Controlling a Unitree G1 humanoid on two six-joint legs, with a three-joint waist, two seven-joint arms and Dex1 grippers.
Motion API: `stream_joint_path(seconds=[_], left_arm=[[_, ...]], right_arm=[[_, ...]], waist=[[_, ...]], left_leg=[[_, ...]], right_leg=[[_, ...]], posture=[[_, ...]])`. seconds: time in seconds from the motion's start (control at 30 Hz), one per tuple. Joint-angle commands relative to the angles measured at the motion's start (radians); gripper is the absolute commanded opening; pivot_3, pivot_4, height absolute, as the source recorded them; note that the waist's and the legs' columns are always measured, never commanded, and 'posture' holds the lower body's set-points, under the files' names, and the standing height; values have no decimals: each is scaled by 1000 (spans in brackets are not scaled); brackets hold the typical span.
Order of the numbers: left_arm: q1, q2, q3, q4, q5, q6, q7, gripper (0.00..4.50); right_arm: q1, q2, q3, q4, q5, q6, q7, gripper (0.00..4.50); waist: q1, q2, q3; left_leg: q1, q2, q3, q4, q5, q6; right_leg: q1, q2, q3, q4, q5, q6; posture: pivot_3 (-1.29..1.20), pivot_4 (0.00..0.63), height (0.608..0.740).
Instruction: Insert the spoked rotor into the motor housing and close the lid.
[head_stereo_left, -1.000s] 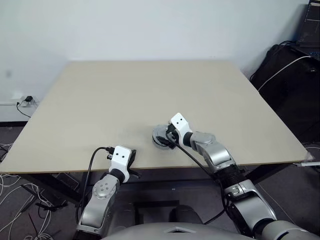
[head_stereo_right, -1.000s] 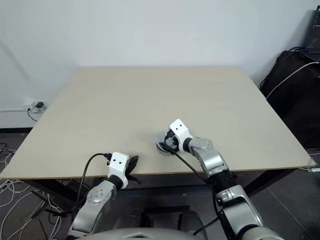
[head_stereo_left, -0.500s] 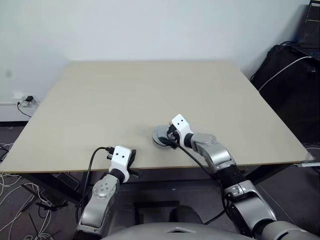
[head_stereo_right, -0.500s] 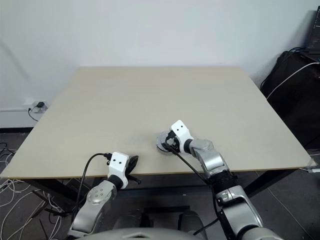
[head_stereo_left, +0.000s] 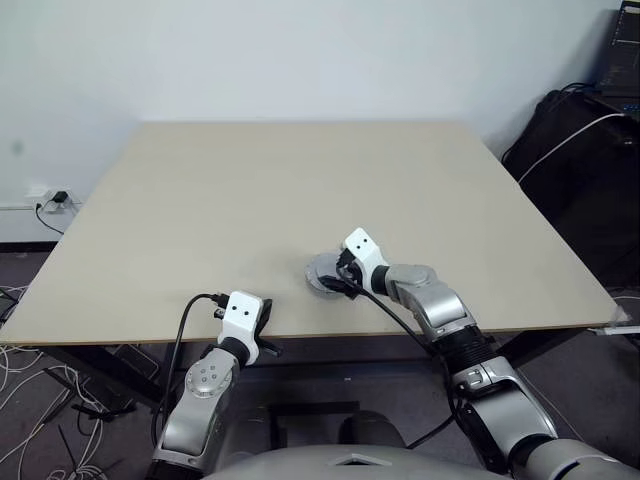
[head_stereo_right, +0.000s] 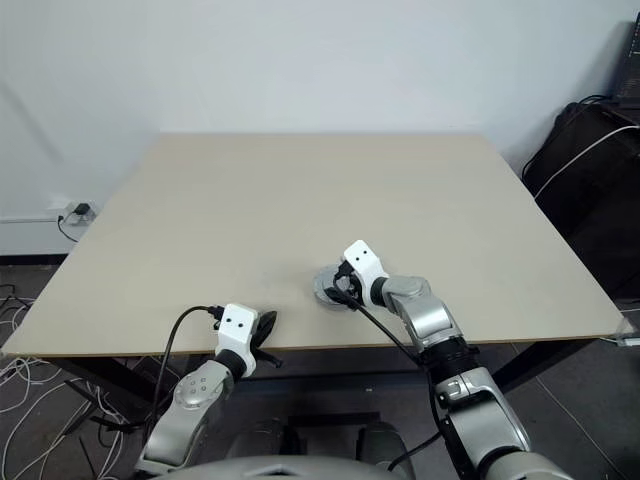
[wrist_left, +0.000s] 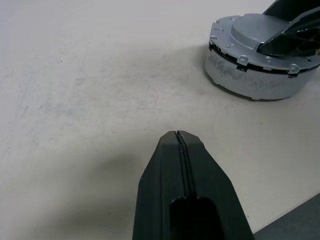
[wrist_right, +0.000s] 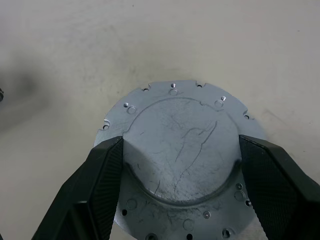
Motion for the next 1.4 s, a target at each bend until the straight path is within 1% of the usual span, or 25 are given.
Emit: stream_joint_path(seconds=[0.03, 0.77, 1.27, 1.4], left_arm=[[-9, 2, 5, -42, -2, -8, -1, 0], [-11, -2, 1, -40, 1, -9, 2, 0], [-11, -4, 0, -38, 1, -7, 3, 0], [-11, -4, 0, -39, 1, -7, 4, 0]], right_arm=[[-5, -10, 10, 6, -5, 16, 27, 3209], [-5, 5, 18, 17, -46, 19, -23, 3209], [-21, -22, 61, 31, -75, 42, 13, 3209], [-31, -36, 80, 41, -74, 67, 51, 3209]], waist=[[1, 0, 0], [2, 0, -2], [2, 3, -4], [3, 3, -5]], left_leg=[[0, 0, 0, 0, 0, 0], [2, 0, 0, 0, 0, 0], [2, 0, 0, 0, 0, 0], [2, 0, 0, 0, 0, 0]], right_leg=[[0, 0, 0, 0, 0, 0], [1, 0, 0, 1, 0, 0], [1, 0, 0, 1, 0, 0], [1, 0, 0, 1, 0, 0]], posture=[[0, 0, 740], [0, 0, 740], [0, 0, 740], [0, 0, 740]])
